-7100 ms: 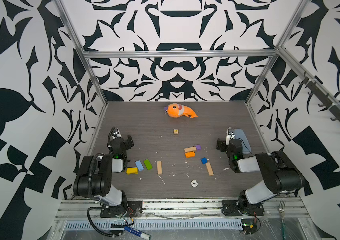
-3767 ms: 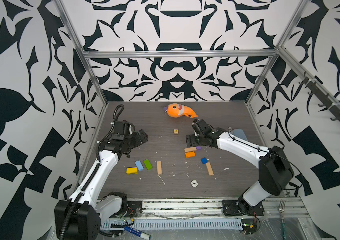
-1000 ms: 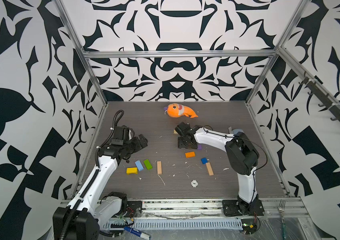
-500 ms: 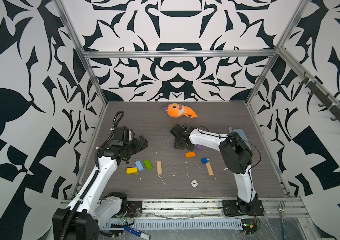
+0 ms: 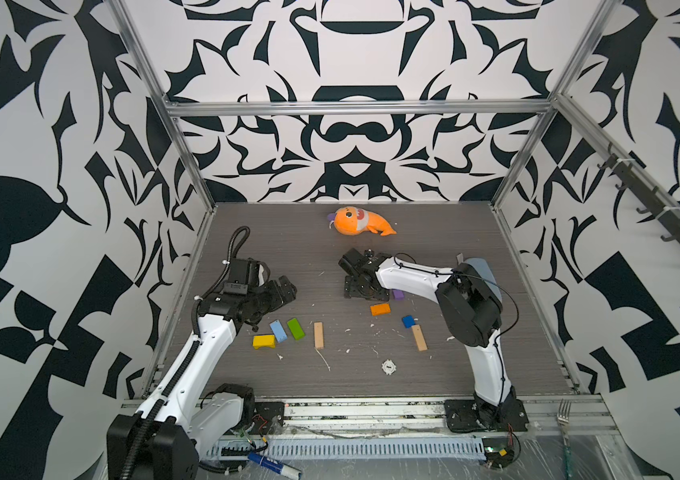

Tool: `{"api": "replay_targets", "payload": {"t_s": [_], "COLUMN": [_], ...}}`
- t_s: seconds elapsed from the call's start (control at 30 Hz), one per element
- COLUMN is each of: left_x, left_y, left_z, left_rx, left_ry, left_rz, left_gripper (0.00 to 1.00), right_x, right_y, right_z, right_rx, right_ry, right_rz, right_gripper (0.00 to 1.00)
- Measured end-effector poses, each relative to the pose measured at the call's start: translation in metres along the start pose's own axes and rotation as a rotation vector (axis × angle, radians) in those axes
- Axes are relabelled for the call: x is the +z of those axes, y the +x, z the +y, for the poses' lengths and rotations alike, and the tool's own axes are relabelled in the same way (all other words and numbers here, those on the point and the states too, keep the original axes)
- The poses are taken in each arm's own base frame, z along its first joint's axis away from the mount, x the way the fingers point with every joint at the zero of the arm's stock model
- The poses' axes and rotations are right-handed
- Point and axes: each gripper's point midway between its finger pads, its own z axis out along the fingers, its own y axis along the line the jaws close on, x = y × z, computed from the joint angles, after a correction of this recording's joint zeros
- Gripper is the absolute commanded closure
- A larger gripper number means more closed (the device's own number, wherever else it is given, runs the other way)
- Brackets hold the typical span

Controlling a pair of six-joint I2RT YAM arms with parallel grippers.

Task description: Build the wood block tower

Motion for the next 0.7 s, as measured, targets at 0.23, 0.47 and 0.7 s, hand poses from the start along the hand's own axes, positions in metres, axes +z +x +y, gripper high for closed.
{"api": "replay_targets", "payload": {"t_s": [0.23,0.47,0.7], "left_x": [0.000,0.002,0.000], "left_y": [0.001,0.006,0.020], "left_z": [-0.001,-0.002,-0.009], "left_rx": [-0.003,-0.010,-0.025], "left_ry": [0.007,0.016,0.037], "left_rz": [0.005,0.024,0.050], "left_gripper": [0.00,0.00,0.01], "right_x": [-0.002,-0.033,-0.069], "right_y": [-0.001,-0.010,-0.026], "right_z": [0.002,0.002,0.009], "right_rx": [-0.033,-0.068,-0.074], "right_ry": [-0.006,-0.064,-0.141], "right_rz": [-0.002,-0.061,-0.136], "right_gripper": [0.00,0.00,0.00]}}
